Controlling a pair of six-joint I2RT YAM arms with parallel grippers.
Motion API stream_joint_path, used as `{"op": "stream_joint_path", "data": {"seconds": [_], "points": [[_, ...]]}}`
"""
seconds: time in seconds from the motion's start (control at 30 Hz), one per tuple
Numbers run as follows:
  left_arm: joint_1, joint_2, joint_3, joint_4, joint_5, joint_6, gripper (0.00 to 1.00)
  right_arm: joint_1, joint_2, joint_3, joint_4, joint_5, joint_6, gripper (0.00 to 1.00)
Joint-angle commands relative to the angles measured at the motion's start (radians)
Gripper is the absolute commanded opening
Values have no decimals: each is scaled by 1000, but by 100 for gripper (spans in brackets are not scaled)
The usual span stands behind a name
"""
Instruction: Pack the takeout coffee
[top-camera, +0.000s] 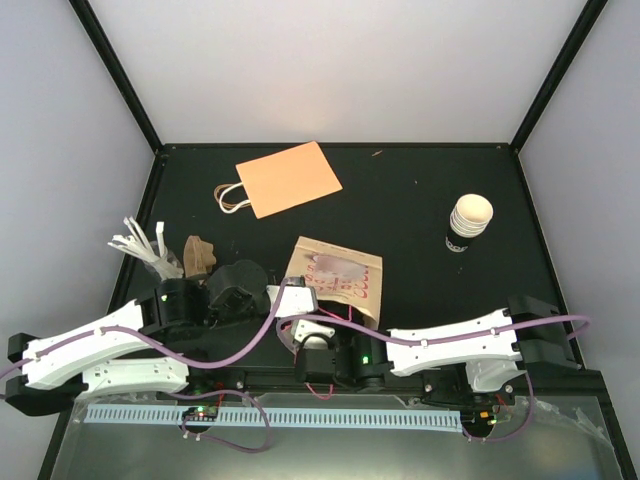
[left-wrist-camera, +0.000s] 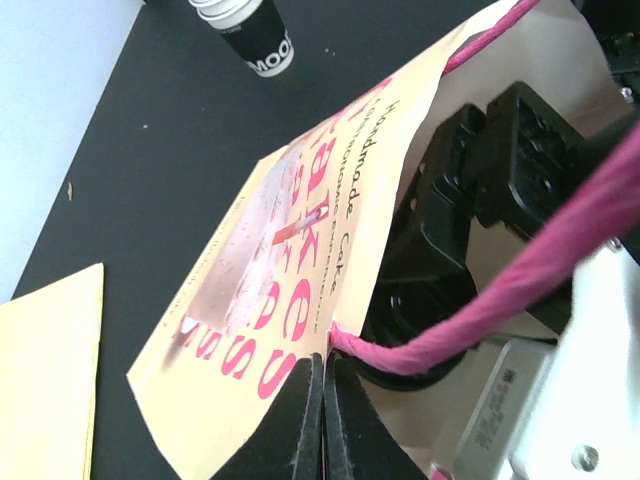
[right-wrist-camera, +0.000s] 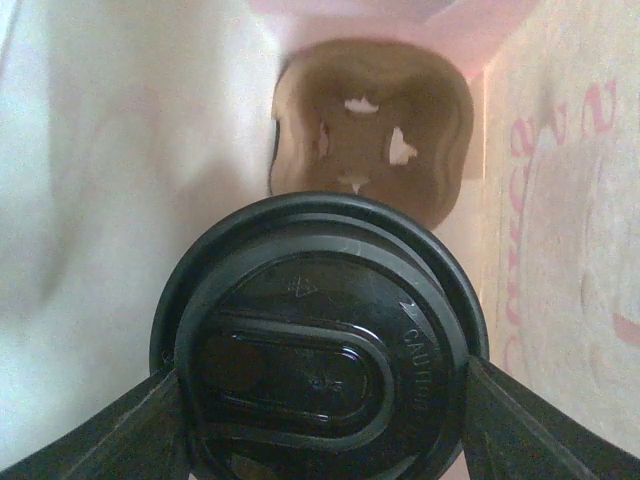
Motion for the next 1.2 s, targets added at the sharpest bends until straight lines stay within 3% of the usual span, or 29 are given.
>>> {"op": "stream_joint_path", "data": {"seconds": [0.0, 0.33, 0.87, 0.93, 1.07, 1.17], "points": [[-17, -31, 68, -65, 33, -29, 1, -40, 6, 2, -24, 45, 21, 50], [-23, -69, 90, -158, 45, -93, 1, -59, 17, -5, 41, 32, -96, 53], [-23, -122, 103, -102, 84, -151, 7, -56, 24, -11, 72, -54, -135, 51], [-23, -123, 101, -97, 89, -156, 13, -56, 28, -17, 68, -54, -132, 51], [-23, -132, 109, -78, 91, -176, 43, -57, 32, -24, 72, -49, -131, 50], [-23, -141, 143, -64, 67, -224, 58, -57, 26, -30, 83, -51, -137, 49]]}}
